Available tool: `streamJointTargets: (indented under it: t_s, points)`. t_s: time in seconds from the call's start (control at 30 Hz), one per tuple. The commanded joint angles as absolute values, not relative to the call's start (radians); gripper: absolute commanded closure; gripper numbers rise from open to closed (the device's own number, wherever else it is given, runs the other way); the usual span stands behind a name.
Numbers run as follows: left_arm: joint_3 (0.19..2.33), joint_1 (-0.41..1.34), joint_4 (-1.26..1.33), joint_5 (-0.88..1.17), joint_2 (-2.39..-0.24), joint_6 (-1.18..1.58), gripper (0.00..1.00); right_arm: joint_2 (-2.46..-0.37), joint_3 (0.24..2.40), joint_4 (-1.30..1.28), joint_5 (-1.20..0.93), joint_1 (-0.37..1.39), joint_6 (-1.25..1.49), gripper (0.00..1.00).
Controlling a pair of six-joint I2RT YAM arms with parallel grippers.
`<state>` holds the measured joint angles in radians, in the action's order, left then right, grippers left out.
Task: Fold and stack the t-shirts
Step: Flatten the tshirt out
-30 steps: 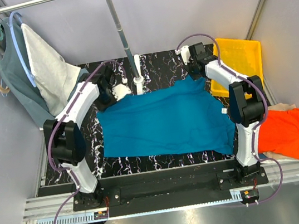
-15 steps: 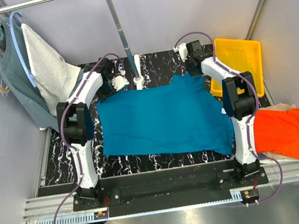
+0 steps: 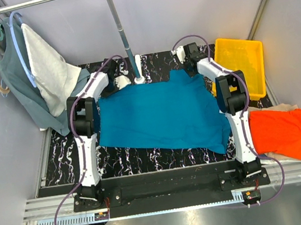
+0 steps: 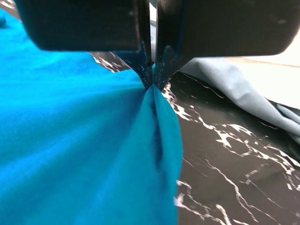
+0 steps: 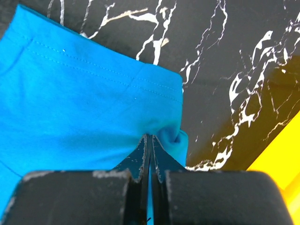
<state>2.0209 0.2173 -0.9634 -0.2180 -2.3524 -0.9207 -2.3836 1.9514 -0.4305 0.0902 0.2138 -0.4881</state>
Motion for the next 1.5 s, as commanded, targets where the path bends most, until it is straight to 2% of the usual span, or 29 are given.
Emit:
streamJointTargets:
  t_s: [0.0,0.07,0.2,0.23,0.27,0.37,0.73,1.2,1.47]
  points:
    - [2.042,0.201,-0.838,-0.308,-2.373,-0.962,0.98,-2.422,2.034,-0.379,0.158,0.210,-0.529,1.00]
    - [2.048,0.195,-0.802,-0.327,-2.390,-0.965,0.85,-2.436,2.048,-0.379,0.175,0.207,-0.535,0.97]
    - [2.054,0.192,-0.749,-0.350,-2.413,-0.971,0.70,-2.465,2.080,-0.377,0.195,0.207,-0.546,0.89]
    - [2.056,0.192,-0.726,-0.362,-2.419,-0.973,0.67,-2.470,2.086,-0.377,0.201,0.207,-0.548,0.82]
    - [2.057,0.192,-0.710,-0.367,-2.424,-0.971,0.58,-2.476,2.091,-0.379,0.204,0.206,-0.548,0.81]
    - [2.054,0.192,-0.658,-0.382,-2.431,-0.963,0.48,-2.483,2.106,-0.377,0.207,0.207,-0.551,0.78]
    - [2.054,0.190,-0.495,-0.426,-2.438,-0.951,0.30,-2.520,2.163,-0.376,0.245,0.207,-0.572,0.75]
    - [1.884,0.192,-0.477,-0.443,-2.349,-0.947,0.29,-2.599,2.278,-0.384,0.276,0.202,-0.612,0.75]
    - [1.799,0.210,-0.477,-0.429,-2.183,-0.867,0.21,-2.488,2.223,-0.411,0.244,0.202,-0.548,0.73]
